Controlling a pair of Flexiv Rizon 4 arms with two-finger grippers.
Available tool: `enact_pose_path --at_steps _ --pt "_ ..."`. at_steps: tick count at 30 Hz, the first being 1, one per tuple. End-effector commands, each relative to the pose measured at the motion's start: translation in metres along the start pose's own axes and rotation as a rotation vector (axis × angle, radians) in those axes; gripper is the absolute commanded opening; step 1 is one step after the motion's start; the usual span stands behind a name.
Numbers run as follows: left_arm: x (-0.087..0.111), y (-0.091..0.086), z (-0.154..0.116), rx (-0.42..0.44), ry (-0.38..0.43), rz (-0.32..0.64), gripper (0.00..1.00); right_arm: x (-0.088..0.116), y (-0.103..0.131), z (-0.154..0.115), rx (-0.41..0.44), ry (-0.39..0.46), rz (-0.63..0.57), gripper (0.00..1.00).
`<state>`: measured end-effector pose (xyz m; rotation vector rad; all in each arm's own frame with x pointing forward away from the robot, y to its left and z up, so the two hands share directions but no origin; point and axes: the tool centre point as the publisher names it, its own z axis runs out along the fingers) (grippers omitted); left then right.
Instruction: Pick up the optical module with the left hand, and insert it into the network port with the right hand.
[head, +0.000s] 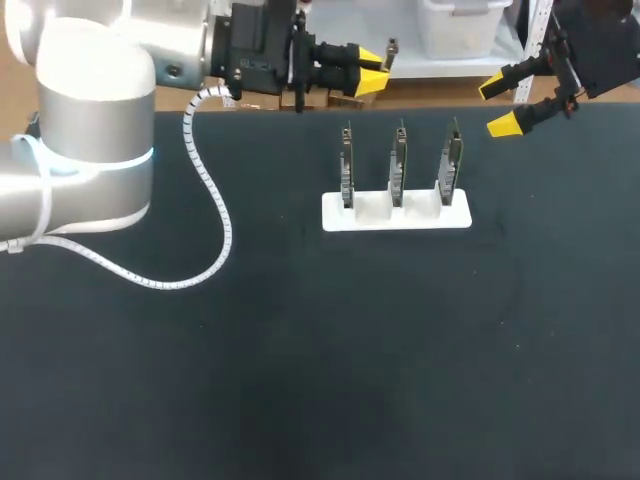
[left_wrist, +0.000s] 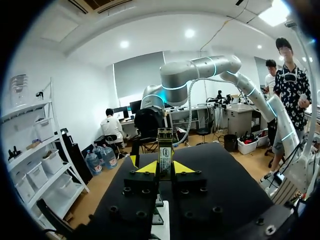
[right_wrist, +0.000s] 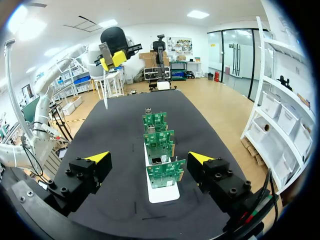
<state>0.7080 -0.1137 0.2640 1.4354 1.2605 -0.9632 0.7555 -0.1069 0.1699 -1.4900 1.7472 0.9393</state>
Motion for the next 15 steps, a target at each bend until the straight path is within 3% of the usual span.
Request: enact_pose_path --at_steps 1,12,15 --pt "0.001 0.004 -0.002 0.011 0.0 0.0 0.0 0.0 0.001 0.0 0.003 0.0 -0.001 1.0" --pt "0.001 0.004 -0.002 0.011 0.0 0.0 0.0 0.0 0.001 0.0 0.003 0.0 -0.001 1.0" --pt "-0.005 0.018 0.008 -0.03 -0.004 0.029 0.0 0.0 0.001 0.0 0.003 0.0 -0.001 1.0"
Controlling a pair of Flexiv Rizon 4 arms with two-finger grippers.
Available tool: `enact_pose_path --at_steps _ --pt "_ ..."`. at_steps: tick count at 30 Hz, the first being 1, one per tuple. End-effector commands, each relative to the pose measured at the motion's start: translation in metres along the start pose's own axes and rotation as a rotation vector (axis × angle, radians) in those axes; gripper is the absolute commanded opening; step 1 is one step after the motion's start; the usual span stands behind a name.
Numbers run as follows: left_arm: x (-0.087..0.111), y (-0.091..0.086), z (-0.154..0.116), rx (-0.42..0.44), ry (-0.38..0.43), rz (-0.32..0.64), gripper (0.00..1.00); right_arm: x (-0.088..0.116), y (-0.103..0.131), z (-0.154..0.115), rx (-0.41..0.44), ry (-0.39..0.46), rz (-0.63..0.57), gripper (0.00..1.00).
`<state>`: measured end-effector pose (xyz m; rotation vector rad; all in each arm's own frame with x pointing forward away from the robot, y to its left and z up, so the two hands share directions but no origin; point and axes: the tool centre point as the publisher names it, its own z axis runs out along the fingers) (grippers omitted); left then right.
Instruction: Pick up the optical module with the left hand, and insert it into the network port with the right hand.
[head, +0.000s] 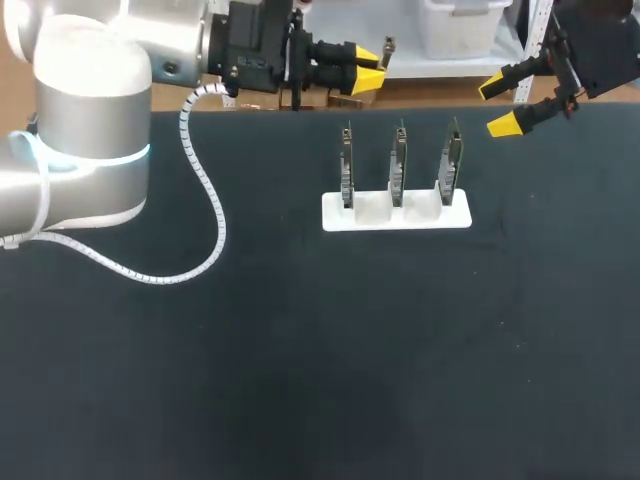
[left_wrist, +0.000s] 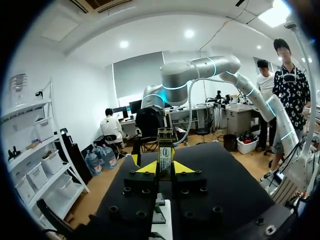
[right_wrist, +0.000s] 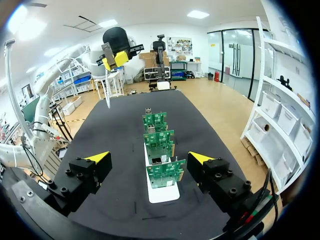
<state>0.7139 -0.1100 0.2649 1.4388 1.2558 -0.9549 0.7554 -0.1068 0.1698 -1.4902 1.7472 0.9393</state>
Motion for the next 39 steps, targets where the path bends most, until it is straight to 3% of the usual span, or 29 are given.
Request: enact_pose_path --at_steps 1,6,12,22,30,39 --pt "-0.009 0.018 0.016 -0.047 -0.017 0.018 0.0 0.0 0.001 0.0 0.003 0.0 -0.001 1.0" --pt "-0.02 0.043 0.042 -0.101 -0.053 0.025 0.0 0.0 0.001 0.0 0.003 0.0 -0.001 1.0" --pt "-0.019 0.056 0.056 -0.089 -0.049 -0.007 0.0 0.0 0.001 0.0 0.003 0.0 -0.001 1.0" --pt "0.003 0.05 0.065 -0.045 0.046 -0.097 0.0 0.0 0.001 0.0 0.003 0.0 -0.001 1.0" --pt "0.02 0.035 0.084 -0.011 0.04 -0.144 0.0 0.0 0.001 0.0 0.003 0.0 -0.001 1.0" --pt "0.038 0.037 0.096 -0.031 0.02 -0.224 0.0 0.0 0.001 0.0 0.003 0.0 -0.001 1.0"
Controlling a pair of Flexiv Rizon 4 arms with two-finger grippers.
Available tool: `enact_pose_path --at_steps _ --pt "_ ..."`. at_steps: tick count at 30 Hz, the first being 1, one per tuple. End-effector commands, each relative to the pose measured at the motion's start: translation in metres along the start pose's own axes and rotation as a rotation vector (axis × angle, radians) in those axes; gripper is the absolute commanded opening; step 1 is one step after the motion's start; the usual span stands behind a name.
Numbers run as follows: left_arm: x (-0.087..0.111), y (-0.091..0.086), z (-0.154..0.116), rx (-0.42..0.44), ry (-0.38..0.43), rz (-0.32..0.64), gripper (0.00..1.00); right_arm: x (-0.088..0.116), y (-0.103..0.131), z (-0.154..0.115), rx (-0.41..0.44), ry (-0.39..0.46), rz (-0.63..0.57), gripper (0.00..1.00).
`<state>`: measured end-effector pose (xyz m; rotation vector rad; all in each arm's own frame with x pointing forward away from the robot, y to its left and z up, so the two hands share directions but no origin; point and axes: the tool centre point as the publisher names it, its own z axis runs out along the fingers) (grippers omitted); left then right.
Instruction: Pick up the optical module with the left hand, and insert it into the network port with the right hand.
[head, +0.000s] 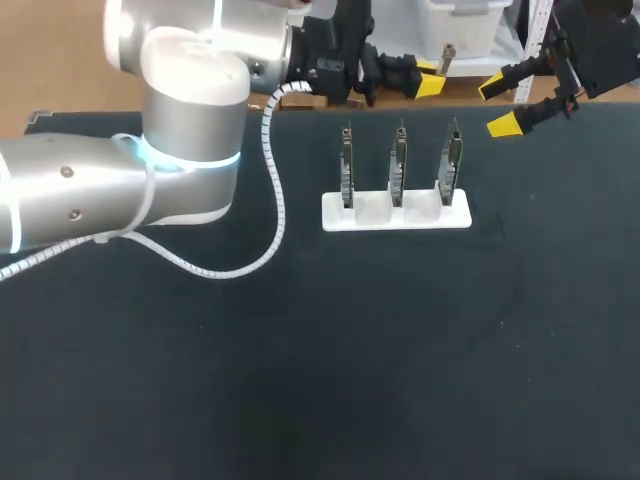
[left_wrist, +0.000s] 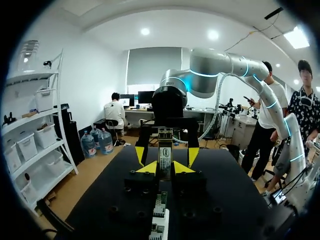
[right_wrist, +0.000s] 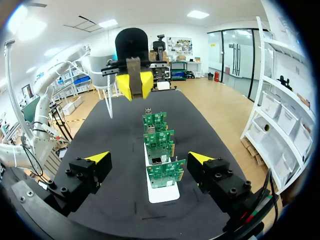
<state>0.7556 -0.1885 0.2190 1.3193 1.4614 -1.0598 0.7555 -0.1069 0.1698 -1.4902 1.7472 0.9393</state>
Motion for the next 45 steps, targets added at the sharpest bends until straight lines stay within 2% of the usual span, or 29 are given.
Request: enact_pose_path --at_steps 1,11,21,27,31,45 --pt "0.005 0.005 0.01 -0.003 -0.01 -0.009 0.0 0.0 0.001 0.0 0.003 0.0 -0.001 1.0" --pt "0.006 0.011 0.032 0.03 0.021 -0.01 0.0 0.0 0.001 0.0 0.003 0.0 -0.001 1.0" --pt "0.02 0.012 0.037 0.038 0.059 -0.037 0.0 0.0 0.001 0.0 0.003 0.0 -0.001 1.0" --pt "0.026 0.011 0.038 0.033 0.054 -0.06 0.0 0.0 0.001 0.0 0.003 0.0 -0.001 1.0" --pt "0.027 0.012 0.04 0.024 0.019 -0.067 0.0 0.0 0.001 0.0 0.003 0.0 -0.001 1.0" --pt "0.035 0.007 0.054 0.033 0.009 -0.087 0.0 0.0 0.001 0.0 0.003 0.0 -0.001 1.0"
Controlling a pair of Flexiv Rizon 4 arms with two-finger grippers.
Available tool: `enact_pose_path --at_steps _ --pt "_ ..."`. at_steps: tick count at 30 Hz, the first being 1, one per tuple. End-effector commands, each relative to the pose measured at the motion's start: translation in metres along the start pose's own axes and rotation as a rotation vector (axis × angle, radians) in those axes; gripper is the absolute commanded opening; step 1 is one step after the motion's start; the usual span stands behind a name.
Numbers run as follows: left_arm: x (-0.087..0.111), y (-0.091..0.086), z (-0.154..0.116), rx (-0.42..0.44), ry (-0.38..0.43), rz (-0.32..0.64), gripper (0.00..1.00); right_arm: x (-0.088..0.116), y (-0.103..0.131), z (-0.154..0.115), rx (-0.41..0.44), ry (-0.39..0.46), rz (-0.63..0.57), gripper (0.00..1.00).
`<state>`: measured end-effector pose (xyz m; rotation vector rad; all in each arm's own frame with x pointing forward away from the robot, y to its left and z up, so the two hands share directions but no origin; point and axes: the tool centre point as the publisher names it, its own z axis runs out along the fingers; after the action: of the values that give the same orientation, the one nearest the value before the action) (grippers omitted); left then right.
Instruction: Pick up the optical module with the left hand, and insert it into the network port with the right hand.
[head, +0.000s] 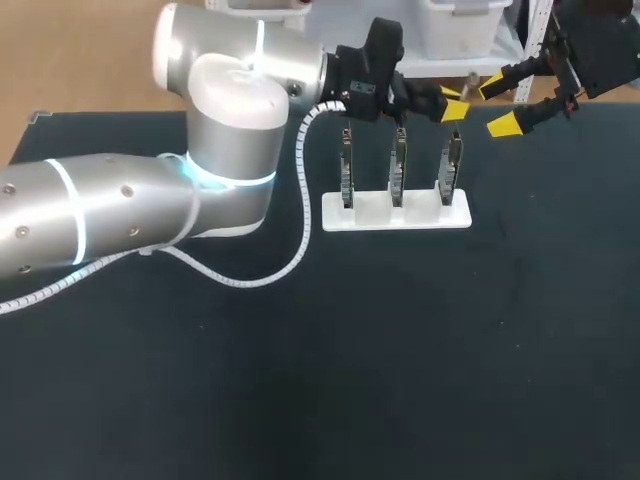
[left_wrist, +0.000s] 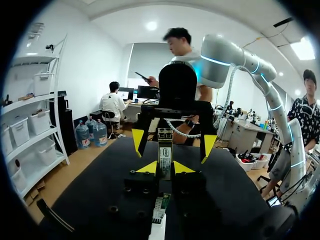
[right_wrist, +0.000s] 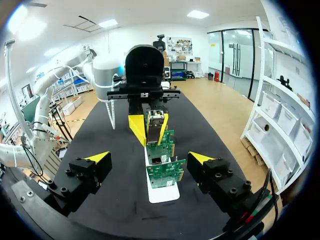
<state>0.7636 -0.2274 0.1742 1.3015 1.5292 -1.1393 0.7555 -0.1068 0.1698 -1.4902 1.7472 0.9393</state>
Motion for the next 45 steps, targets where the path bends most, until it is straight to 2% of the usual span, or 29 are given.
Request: enact_pose_path --at_steps 1,45 --pt "0.001 0.0 0.005 -0.001 -0.007 0.0 0.0 0.0 0.001 0.0 0.003 0.0 -0.001 1.0" --pt "0.011 -0.001 0.001 -0.001 0.005 -0.012 0.0 0.0 0.001 0.0 0.003 0.0 -0.001 1.0"
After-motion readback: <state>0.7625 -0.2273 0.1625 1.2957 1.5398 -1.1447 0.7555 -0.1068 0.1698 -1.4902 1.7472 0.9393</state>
